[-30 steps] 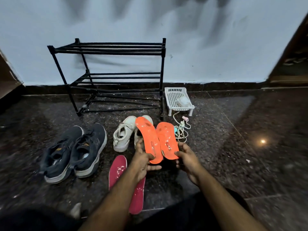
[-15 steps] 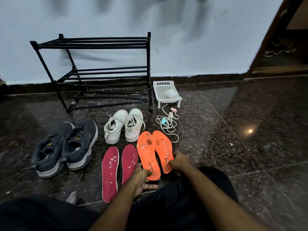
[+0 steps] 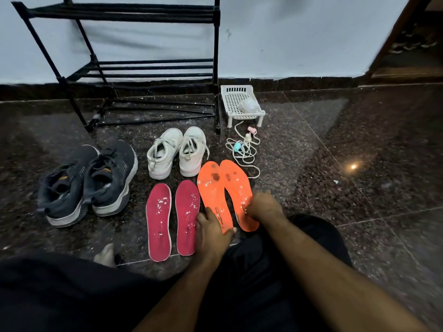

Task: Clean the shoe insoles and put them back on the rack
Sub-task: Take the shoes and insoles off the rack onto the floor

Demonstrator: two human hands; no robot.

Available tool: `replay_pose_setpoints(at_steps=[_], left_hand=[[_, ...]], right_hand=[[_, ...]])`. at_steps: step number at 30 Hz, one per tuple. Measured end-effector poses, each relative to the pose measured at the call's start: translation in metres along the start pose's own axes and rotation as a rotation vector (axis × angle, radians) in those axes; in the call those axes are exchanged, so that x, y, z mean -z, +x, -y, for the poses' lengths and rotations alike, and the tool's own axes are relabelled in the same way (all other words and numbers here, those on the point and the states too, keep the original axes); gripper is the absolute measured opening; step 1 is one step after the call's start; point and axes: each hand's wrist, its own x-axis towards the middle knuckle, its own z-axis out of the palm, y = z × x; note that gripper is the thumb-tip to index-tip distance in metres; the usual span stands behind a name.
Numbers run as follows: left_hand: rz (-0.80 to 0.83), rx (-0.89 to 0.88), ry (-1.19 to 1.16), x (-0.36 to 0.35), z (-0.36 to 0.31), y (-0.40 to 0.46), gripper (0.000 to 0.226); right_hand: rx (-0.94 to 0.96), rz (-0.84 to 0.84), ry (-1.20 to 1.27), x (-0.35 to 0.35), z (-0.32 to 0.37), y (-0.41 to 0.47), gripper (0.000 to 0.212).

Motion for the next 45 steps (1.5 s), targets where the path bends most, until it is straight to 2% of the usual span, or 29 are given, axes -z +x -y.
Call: replay_pose_setpoints(at_steps=[5,8,11,16,22,25,28,32,33,37,41,45], left_hand=[[-0.039,-0.028,0.18,0.001,0.0,0.008,0.112],[-0.04,-0.008,0.162,-0.003,0.0,0.012,0.113],[-0.045,0.02,0.164,-0.005,-0.003,0.012,0.111],[-0.142,0.026,0.11,-0.004,-0.013,0.014,0.101],[-0.225,0.012,0.04,0.0,-0.023,0.025,0.076],[-0.246,-0.001,-0.011,-0.002,-0.036,0.029,0.068],[-0.253,-0.021,-0.045,-0.003,-0.049,0.039,0.06],[-0.251,0.0,-0.108,-0.009,-0.058,0.055,0.053],[-0.254,0.002,-0.123,-0.011,-0.059,0.059,0.052],[-0.267,-0.007,-0.16,-0.019,-0.064,0.066,0.052],[-0.311,-0.137,-0.099,-0.026,-0.07,0.068,0.052],[-0.32,-0.162,-0.126,-0.03,-0.075,0.085,0.052]], right_hand=[[0.054,0.051,0.035,-0.003,0.005,0.017,0.052],[0.104,0.046,0.03,-0.006,0.009,0.02,0.04],[0.122,0.015,0.038,-0.008,0.01,0.02,0.037],[0.09,-0.133,0.11,0.001,0.01,0.022,0.035],[0.045,-0.373,0.238,0.018,0.016,0.021,0.031],[0.097,-0.308,0.317,0.016,0.019,0.027,0.024],[0.103,-0.219,0.331,0.015,0.019,0.029,0.04],[0.034,-0.253,0.396,0.016,0.012,0.041,0.008],[0.017,-0.247,0.412,0.016,0.011,0.045,0.009],[0.039,-0.31,0.437,0.02,0.01,0.053,0.044],[-0.017,-0.348,0.518,0.029,0.005,0.069,0.031],[-0.015,-0.327,0.51,0.032,0.009,0.085,0.025]])
